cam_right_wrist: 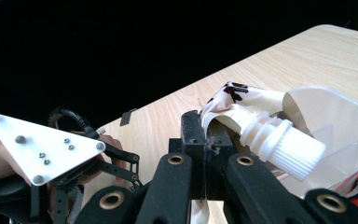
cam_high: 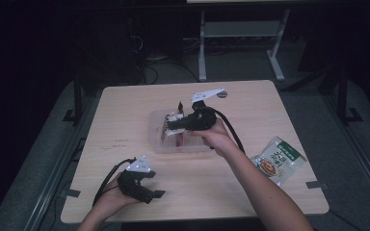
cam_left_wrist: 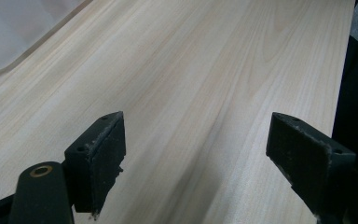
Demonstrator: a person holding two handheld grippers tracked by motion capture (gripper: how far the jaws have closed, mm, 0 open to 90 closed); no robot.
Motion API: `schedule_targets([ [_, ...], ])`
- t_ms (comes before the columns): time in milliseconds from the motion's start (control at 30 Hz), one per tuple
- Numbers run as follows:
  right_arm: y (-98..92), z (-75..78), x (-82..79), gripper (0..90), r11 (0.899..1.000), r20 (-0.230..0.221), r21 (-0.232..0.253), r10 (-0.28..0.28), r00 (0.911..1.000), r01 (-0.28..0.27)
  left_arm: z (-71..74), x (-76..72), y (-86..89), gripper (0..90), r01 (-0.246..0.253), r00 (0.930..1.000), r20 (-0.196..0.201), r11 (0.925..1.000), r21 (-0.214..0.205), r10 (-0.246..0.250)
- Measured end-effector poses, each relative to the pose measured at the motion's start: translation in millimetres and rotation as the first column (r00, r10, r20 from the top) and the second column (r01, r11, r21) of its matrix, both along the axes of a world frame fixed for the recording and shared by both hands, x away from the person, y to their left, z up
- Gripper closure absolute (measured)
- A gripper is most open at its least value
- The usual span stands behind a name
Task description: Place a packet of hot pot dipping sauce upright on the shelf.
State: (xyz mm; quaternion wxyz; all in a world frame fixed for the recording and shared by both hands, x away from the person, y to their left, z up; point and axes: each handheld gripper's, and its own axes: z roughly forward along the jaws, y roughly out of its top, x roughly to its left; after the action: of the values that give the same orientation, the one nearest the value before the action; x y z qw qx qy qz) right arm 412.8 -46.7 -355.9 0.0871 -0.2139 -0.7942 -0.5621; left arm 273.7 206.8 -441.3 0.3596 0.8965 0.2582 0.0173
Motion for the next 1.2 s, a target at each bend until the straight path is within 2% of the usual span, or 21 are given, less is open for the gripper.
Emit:
schedule_targets([
  [433, 6.7, -14.2, 6.5, 90.0, 1.000, -0.034, -0.025, -0.012, 0.9994, 0.011, -0.7, -0.1, -0.5, 19.4, 0.005, 1.0000, -0.005, 1.0000, 0.005, -0.005],
  [1000, 17.1, -27.3, 10.1, 89.7, 0.998, -0.041, -0.067, -0.021, 0.9989, 0.018, -1.7, -0.7, -2.3, 19.4, 0.016, 0.9998, -0.011, 0.9997, 0.016, -0.016],
  [1200, 18.7, -29.6, 9.7, 89.3, 0.997, -0.048, -0.068, -0.024, 0.9985, 0.021, -2.2, -0.6, -2.4, 19.4, 0.017, 0.9998, -0.011, 0.9997, 0.019, -0.017],
])
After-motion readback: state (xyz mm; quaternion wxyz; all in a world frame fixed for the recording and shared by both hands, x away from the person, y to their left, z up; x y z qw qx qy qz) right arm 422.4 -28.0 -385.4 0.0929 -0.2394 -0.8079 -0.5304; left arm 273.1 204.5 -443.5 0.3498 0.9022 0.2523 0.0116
